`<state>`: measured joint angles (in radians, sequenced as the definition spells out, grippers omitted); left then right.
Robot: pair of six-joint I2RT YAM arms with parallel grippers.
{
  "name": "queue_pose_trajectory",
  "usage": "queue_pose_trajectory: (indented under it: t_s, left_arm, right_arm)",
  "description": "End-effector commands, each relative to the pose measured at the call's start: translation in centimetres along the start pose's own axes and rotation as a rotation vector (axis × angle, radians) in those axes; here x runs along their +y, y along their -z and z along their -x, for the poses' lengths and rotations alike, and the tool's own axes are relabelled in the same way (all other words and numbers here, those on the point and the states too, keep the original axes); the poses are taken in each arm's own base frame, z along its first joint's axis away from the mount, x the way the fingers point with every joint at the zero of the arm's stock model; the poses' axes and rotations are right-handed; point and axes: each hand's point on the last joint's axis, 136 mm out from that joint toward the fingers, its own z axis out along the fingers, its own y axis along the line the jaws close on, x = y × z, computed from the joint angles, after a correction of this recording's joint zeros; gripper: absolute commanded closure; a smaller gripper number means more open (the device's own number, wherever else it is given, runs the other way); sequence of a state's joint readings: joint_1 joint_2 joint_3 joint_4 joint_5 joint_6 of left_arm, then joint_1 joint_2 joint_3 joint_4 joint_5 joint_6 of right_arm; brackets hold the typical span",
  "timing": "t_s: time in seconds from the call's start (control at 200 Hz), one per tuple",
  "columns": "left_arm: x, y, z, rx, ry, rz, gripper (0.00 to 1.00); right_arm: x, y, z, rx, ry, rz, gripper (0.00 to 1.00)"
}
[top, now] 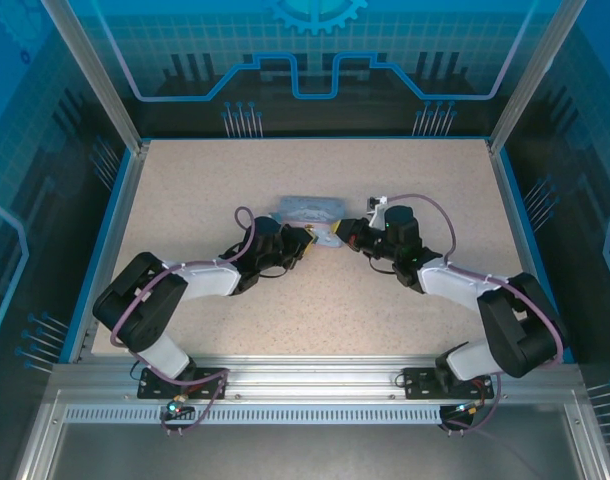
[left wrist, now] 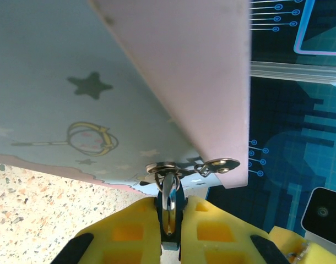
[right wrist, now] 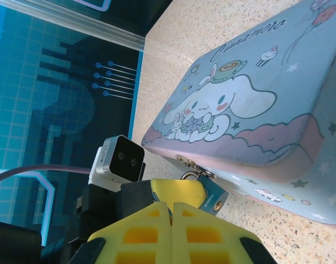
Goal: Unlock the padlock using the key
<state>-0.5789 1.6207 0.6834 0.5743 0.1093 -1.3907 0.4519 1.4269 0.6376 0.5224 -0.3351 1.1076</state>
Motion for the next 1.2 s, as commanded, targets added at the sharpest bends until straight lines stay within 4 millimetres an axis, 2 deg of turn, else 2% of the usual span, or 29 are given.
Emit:
queue_pose_trajectory:
  t_s: [0.0, 0.24, 0.435, 0.58, 0.835, 1.196]
  left_arm:
    - [-2.5, -0.3, 0.9, -0.036, 0.006, -0.07, 1.0]
    - [-3.8, -0.4, 1.1, -0.038, -0.012, -0.101, 1.0]
    - [-4.9, -1.0, 0.6, 0.014, -0.007, -0.131, 1.0]
    - [-5.5, -1.3, 0.1, 0.05, -0.023, -0.163, 1.0]
    - [-6.7, -0.7, -0.5, 0.088, -0.044, -0.237, 1.0]
    - [-6.4, -0.4, -0.4, 0.097, 0.006, -0.274, 1.0]
  right_arm:
    - [2.3, 0.6, 0.1, 0.01, 0.02, 0.043, 1.0]
    - [0.8, 2.6, -2.8, 0.104, -0.026, -0.003, 1.0]
    - [1.3, 2.9, -4.1, 0.173, -0.059, 0.069, 1.0]
    - [0.8, 3.2, -4.5, 0.185, -0.103, 0.082, 1.0]
    - [-1.8, 3.7, -3.8, 0.13, -0.224, 0.029, 1.0]
    - [-0.9, 3.4, -2.0, 0.066, -0.275, 0.072, 1.0]
